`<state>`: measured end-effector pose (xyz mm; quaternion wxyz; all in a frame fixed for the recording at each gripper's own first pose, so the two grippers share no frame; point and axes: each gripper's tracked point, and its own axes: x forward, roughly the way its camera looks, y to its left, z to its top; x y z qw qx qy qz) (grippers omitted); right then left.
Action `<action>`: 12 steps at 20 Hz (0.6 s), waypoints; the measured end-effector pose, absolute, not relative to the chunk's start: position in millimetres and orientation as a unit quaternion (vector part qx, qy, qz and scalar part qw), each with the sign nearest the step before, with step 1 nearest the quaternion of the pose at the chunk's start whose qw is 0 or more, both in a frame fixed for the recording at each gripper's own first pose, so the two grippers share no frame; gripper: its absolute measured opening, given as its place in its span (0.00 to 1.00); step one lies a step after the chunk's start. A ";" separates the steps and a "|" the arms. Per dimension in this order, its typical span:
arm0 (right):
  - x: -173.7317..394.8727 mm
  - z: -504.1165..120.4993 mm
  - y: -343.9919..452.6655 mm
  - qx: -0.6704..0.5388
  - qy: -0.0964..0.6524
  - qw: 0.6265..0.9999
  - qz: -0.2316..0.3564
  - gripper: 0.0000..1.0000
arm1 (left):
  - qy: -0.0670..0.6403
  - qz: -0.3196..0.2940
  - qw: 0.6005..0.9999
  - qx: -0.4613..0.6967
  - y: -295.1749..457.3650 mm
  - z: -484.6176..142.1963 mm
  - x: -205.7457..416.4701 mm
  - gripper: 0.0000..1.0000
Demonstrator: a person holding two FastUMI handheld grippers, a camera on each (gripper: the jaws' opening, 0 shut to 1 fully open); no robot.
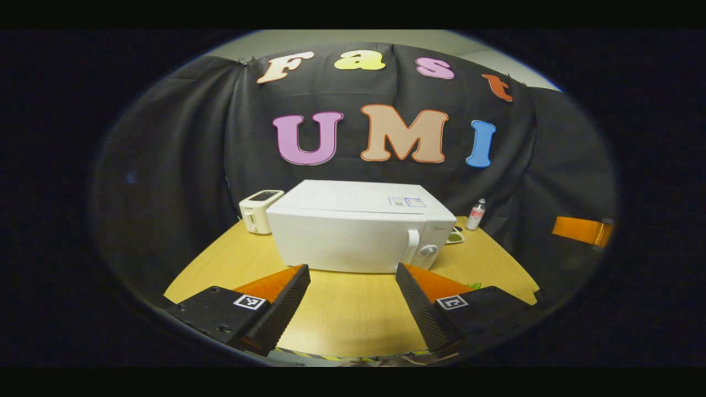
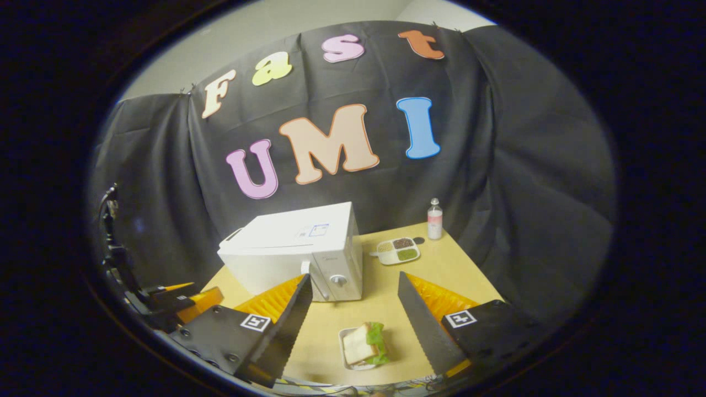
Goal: Open the microwave oven with the left hand, put the food in, and close the microwave oven.
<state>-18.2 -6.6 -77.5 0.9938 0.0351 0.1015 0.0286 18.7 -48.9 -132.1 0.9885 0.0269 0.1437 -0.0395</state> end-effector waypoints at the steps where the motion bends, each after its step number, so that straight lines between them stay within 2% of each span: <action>1: -20.6 -78.3 -8.6 0.036 0.103 0.994 0.027 0.92 | 0.156 -0.044 0.986 0.023 -52.7 -143.5 22.8 0.96; 6: -27.1 -81.8 -24.3 0.041 0.101 0.994 0.007 0.90 | 0.214 -0.074 0.974 0.009 -76.4 -186.6 43.9 0.98; 7: -27.3 -83.5 -28.8 0.039 0.103 0.994 0.002 0.90 | 0.221 -0.081 0.972 0.010 -82.0 -192.2 49.6 0.94; 9: -28.0 -85.9 -38.0 0.036 0.105 0.994 -0.010 0.90 | 0.236 -0.097 0.967 0.014 -95.2 -202.8 61.0 1.00; 10: -28.1 -85.5 -43.3 0.037 0.104 0.994 -0.016 0.90 | 0.242 -0.103 0.965 0.017 -100.9 -208.0 67.5 0.96; 11: -28.2 -84.7 -47.8 0.038 0.103 0.994 -0.020 0.90 | 0.246 -0.109 0.963 0.019 -106.8 -210.5 75.9 1.00; 12: -28.0 -85.3 -51.7 0.039 0.104 0.994 -0.024 0.91 | 0.246 -0.115 0.962 0.021 -111.7 -212.8 84.3 0.96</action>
